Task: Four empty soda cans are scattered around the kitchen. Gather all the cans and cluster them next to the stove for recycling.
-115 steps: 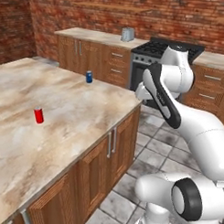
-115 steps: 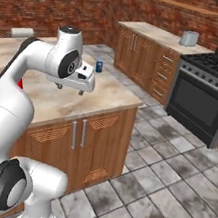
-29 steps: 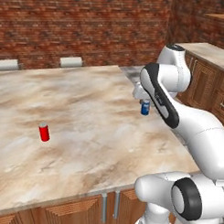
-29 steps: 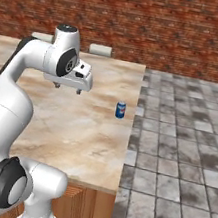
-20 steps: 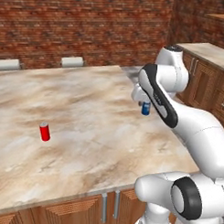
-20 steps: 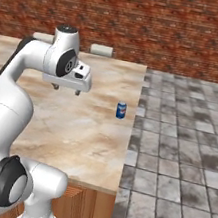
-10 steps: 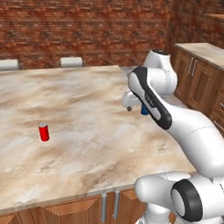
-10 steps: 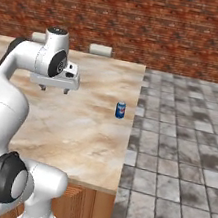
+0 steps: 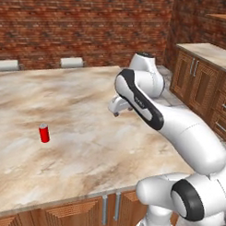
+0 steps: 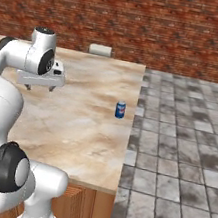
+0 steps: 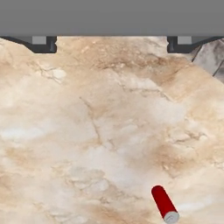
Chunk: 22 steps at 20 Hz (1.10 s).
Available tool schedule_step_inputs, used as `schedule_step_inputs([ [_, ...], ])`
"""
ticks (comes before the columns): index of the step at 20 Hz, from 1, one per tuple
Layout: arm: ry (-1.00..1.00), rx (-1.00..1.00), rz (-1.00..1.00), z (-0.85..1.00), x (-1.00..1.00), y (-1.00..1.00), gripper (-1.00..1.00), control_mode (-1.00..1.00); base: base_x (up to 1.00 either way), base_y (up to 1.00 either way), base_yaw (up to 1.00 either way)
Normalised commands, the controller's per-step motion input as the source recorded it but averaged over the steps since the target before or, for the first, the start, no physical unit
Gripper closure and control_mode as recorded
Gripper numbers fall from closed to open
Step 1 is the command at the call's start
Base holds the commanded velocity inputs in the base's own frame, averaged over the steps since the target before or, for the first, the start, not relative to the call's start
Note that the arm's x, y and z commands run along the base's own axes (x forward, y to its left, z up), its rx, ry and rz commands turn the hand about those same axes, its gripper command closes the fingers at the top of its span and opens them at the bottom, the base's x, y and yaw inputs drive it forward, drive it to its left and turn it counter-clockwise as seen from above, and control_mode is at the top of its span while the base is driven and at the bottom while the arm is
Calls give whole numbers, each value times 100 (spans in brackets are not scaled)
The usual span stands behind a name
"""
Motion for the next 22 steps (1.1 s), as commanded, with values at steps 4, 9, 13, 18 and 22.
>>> schedule_step_inputs([
  [4,8,-1,12,-1,27,26,-100,-100,0,0,0],
  [9,9,-3,1,-5,65,1,-100,-100,0,0,0],
  [13,7,-7,0,-8,66,1,-100,-100,0,0,0],
  [18,3,-8,0,-7,50,11,-100,-100,0,0,0],
  [22,5,-6,0,-7,32,24,-100,-100,0,0,0],
])
